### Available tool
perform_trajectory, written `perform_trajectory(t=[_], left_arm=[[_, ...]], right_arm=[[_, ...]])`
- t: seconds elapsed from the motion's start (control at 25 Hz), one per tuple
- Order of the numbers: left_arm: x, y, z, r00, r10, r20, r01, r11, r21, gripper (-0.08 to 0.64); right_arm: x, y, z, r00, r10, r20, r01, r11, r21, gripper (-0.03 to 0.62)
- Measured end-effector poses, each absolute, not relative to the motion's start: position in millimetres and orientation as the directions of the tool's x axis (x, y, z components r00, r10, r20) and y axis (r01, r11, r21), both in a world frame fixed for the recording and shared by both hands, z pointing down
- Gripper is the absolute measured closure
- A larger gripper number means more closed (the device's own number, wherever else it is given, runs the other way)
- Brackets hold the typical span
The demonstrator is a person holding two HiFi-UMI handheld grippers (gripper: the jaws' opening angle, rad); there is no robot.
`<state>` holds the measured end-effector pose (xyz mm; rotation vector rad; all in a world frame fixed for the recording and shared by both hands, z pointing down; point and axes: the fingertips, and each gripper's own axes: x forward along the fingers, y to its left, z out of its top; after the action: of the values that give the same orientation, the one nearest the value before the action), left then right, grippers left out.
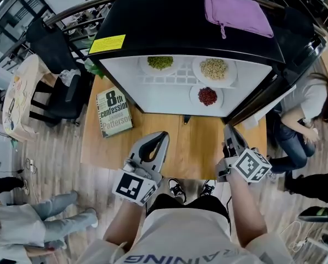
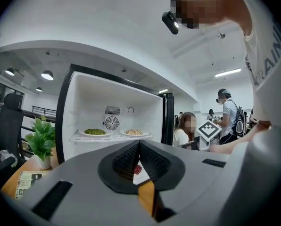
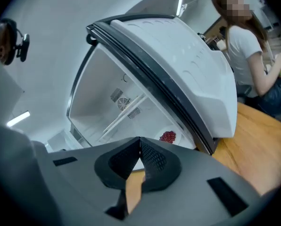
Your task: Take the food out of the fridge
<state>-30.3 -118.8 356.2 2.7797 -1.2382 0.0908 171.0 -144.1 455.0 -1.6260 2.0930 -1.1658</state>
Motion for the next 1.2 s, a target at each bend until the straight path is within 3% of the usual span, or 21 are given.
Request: perform_trajectory(t=[0.28,0.4,0.48,0.76,1.2], left_arm=[[-31,-121,369,0.653,-0.746,0.128,-0.757,-0.649,0.077,0.551],[-35,-122,374,0.65,-0.748,0.135,-0.76,-0.645,0.08,0.551],[-37,-122,378,0.649,-0.747,0.14,-0.76,-0.645,0.083,0.551],[-41,-127,393,0.653,-0.741,0.153,-0.757,-0.646,0.103,0.551],[-53,-127,401,0.657,-0.735,0.167,-0.754,-0.646,0.122,0.551]], right_arm=[[163,-168,510,-0.344,-0.885,0.312,-0.495,-0.112,-0.862,0.571],[157,-179,532,-0.326,-0.888,0.325,-0.412,-0.176,-0.894,0.562],[154,-186,545,-0.313,-0.892,0.327,-0.348,-0.213,-0.913,0.521],[159,-211,586,-0.221,-0.899,0.378,-0.141,-0.354,-0.925,0.515],[157,-226,607,-0.171,-0.879,0.444,-0.093,-0.435,-0.896,0.514]])
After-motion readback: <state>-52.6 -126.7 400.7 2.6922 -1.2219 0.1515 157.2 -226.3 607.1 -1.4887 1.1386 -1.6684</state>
